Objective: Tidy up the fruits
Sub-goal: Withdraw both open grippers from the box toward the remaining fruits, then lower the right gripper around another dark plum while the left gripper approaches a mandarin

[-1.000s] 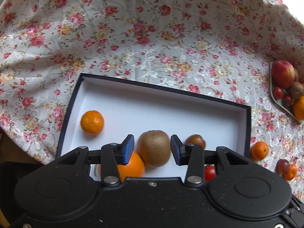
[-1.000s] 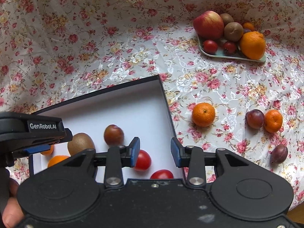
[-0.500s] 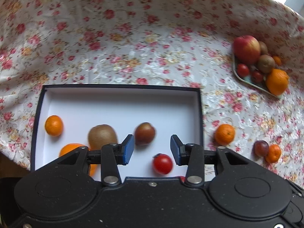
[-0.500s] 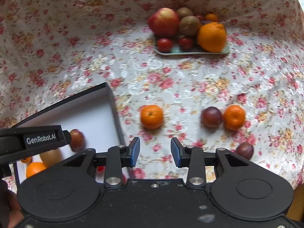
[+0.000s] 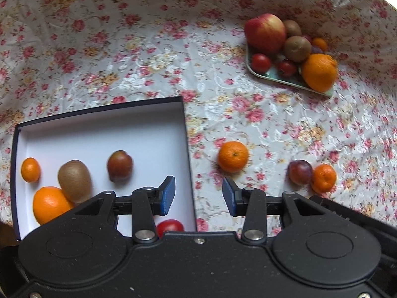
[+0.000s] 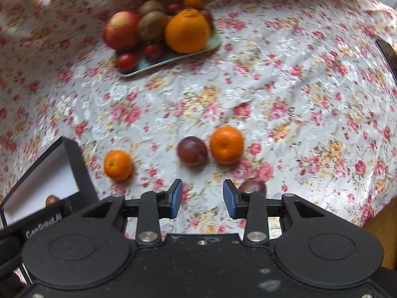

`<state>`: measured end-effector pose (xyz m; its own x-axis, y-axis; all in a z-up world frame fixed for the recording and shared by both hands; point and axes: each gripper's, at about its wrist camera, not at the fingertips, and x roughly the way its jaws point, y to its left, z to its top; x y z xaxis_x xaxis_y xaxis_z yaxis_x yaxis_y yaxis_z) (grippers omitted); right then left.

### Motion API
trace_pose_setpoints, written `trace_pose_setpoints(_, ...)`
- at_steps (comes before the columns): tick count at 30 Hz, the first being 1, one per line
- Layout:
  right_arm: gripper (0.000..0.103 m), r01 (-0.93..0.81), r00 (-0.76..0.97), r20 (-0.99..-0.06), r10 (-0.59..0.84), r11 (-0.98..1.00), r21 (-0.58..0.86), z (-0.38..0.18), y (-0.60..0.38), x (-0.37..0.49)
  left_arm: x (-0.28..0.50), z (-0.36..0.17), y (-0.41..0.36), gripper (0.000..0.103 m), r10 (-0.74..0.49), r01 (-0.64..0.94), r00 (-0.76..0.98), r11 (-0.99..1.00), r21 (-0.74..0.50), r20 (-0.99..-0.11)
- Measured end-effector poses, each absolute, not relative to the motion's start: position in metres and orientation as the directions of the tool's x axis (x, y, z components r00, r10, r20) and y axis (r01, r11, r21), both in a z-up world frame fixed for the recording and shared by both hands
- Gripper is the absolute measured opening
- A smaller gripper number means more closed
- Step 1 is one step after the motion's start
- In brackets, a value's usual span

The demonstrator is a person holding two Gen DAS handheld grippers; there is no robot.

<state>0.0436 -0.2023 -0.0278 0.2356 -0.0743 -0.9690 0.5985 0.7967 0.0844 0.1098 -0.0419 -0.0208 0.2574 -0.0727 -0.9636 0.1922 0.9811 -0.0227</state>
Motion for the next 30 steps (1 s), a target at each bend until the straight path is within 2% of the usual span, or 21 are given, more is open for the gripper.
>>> trace_pose_setpoints(6,0.039,0.652,0.209,-0.976,-0.066,0.753,0.089,-0.035,-0.229,0.034,0.106,-0.023,-0.062,0.05,-0.071,0.218,0.251,0.976,-0.015,-0.965)
trace_pose_setpoints(16,0.039,0.602,0.226,-0.953,-0.203,0.798,-0.027,-0.039,-0.243,0.021,0.103,-0.029,-0.086,0.05,-0.072,0.237,0.239,0.971,-0.014,-0.968)
trace_pose_setpoints(24,0.039,0.684,0.14,-0.988,-0.063,0.728,0.051,-0.057,-0.261,0.011,0.097,-0.035,-0.097,0.05,-0.051,0.266,0.233,0.964,0.013,-0.971)
trace_pose_setpoints(30,0.039,0.679,0.161,-0.985,-0.068,0.732,0.06,-0.057,-0.256,0.009,0.098,-0.038,-0.097,0.05,-0.042,0.26,0.224,0.965,0.018,-0.974)
